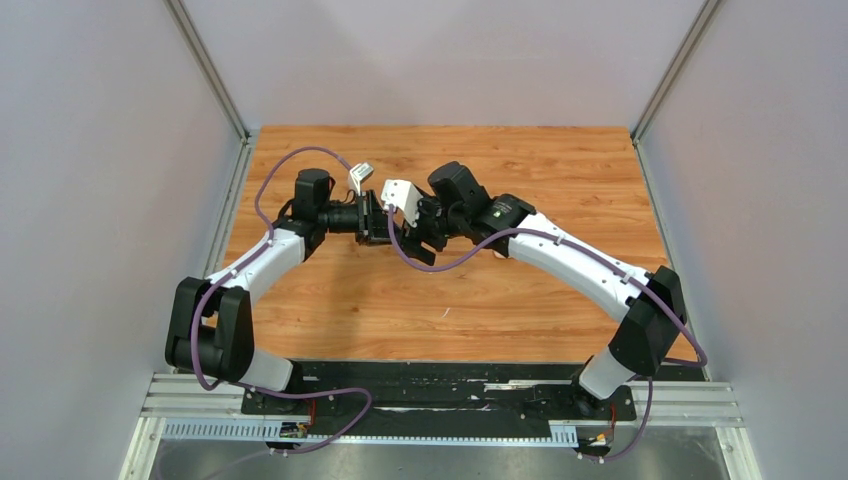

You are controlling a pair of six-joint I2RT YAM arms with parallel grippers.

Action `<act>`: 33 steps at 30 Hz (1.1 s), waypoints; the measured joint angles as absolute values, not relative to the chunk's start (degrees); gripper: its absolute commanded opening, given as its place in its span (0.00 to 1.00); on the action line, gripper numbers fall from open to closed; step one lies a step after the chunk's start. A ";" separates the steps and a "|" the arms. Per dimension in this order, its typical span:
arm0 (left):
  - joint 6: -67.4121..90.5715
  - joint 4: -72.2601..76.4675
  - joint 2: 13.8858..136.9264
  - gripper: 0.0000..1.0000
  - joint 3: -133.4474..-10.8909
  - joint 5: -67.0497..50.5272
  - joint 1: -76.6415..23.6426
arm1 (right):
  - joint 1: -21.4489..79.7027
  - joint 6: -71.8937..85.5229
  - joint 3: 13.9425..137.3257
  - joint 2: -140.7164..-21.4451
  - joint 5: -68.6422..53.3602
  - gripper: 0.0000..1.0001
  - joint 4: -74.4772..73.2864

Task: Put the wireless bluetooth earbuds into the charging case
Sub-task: Insert the left earbud into the left side groove of the charging case.

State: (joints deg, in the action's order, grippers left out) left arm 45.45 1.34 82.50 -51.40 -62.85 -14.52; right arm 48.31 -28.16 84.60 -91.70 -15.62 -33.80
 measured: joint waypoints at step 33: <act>40.38 -0.78 82.28 0.00 -51.66 -64.18 -17.06 | 47.48 -43.33 83.29 -88.71 -21.52 0.69 -35.42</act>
State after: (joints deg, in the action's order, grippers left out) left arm 40.38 -0.78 82.28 -51.66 -64.18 -17.06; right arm 47.48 -43.33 83.29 -88.71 -21.52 -35.42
